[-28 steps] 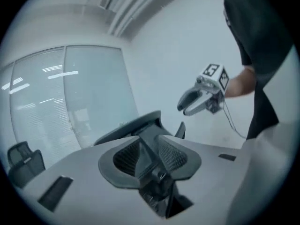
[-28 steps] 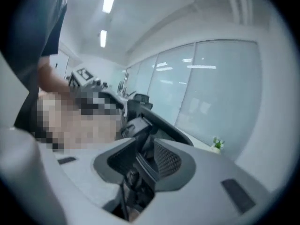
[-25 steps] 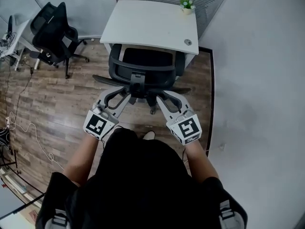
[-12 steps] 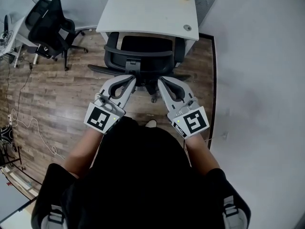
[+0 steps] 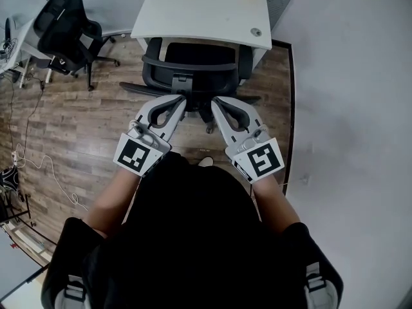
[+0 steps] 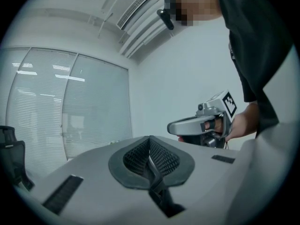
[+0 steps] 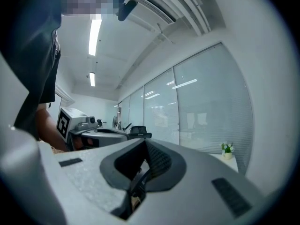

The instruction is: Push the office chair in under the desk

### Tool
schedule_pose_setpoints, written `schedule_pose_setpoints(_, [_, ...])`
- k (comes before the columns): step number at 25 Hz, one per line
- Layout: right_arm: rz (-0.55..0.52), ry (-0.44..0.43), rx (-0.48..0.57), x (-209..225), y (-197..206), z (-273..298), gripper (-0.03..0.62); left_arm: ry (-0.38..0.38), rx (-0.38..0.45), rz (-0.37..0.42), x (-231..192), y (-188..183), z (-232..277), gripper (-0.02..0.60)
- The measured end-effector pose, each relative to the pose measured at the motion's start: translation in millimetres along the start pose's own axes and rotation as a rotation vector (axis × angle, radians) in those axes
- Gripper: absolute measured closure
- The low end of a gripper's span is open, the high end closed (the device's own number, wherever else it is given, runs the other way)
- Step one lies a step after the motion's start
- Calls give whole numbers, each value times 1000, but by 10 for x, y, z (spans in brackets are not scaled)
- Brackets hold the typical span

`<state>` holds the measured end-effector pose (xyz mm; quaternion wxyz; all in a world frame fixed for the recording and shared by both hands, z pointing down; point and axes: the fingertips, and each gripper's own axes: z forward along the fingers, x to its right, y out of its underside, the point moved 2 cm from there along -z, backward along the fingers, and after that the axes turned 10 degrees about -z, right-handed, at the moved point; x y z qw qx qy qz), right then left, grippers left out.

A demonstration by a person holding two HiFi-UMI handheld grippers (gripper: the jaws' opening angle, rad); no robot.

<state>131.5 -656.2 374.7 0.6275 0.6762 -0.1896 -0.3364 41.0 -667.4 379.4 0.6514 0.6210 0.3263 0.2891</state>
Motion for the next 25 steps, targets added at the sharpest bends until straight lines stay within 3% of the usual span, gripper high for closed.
schedule_pose_setpoints(25, [1,-5,-23,-130,67,102,591,-14,-2,-21,-101,104,-109,586])
